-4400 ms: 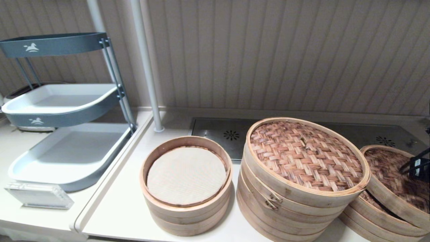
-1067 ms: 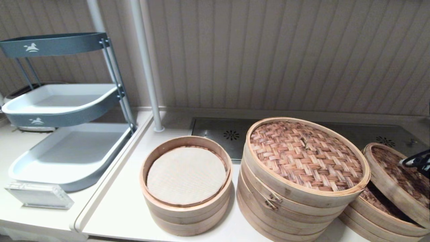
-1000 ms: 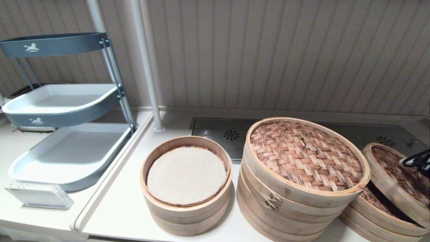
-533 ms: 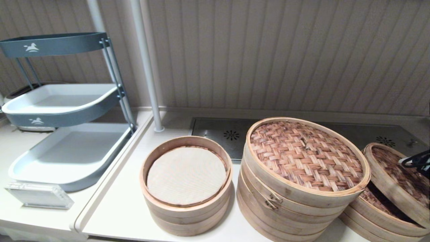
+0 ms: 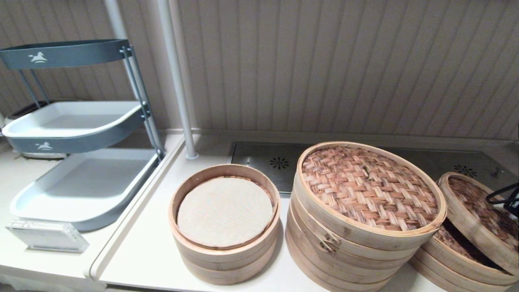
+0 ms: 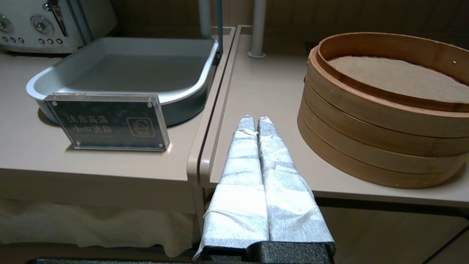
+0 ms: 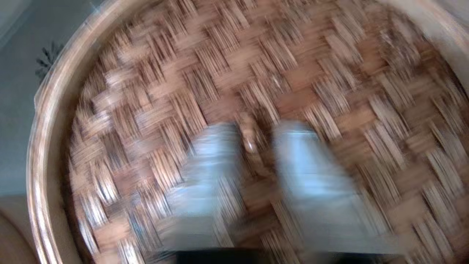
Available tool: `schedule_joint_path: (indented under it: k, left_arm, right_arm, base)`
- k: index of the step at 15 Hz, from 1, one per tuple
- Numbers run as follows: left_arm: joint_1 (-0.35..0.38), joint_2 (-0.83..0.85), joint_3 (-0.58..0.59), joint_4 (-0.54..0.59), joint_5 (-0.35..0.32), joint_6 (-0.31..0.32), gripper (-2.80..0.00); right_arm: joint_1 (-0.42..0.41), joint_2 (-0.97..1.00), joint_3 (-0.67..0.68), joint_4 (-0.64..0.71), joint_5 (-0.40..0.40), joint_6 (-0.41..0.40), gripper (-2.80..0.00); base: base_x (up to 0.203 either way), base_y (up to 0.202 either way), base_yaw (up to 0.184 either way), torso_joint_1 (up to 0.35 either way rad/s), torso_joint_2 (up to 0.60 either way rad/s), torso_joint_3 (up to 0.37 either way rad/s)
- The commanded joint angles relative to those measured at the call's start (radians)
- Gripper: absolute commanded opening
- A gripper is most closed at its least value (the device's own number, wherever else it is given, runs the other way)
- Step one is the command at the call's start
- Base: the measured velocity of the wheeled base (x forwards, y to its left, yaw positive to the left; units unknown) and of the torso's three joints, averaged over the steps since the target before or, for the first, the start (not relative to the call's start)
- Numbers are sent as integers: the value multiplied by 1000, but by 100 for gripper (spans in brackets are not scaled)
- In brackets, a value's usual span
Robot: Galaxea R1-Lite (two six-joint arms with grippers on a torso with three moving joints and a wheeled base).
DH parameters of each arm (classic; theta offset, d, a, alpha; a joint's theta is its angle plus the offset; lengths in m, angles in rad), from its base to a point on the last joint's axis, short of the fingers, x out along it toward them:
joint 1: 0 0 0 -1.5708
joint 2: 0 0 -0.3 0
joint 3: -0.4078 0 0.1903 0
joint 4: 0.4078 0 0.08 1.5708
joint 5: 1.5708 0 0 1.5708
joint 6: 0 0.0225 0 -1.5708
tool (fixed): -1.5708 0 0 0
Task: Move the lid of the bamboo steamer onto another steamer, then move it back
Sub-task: Pick up the steamer
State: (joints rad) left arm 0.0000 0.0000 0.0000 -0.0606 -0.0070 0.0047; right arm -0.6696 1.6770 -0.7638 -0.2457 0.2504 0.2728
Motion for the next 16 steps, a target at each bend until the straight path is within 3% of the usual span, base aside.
schedule_joint_path:
  k: [1, 16]
  left_arm:
    - [0, -2, 25, -1, -1, 0, -280]
    - [0, -3, 25, -1, 0, 0, -280]
  right_arm:
    - [2, 0, 3, -1, 3, 2, -280]
    - [4, -46, -39, 5, 0, 9, -280]
  base:
    - [0, 0, 0, 0, 0, 0]
    - [0, 0, 0, 0, 0, 0]
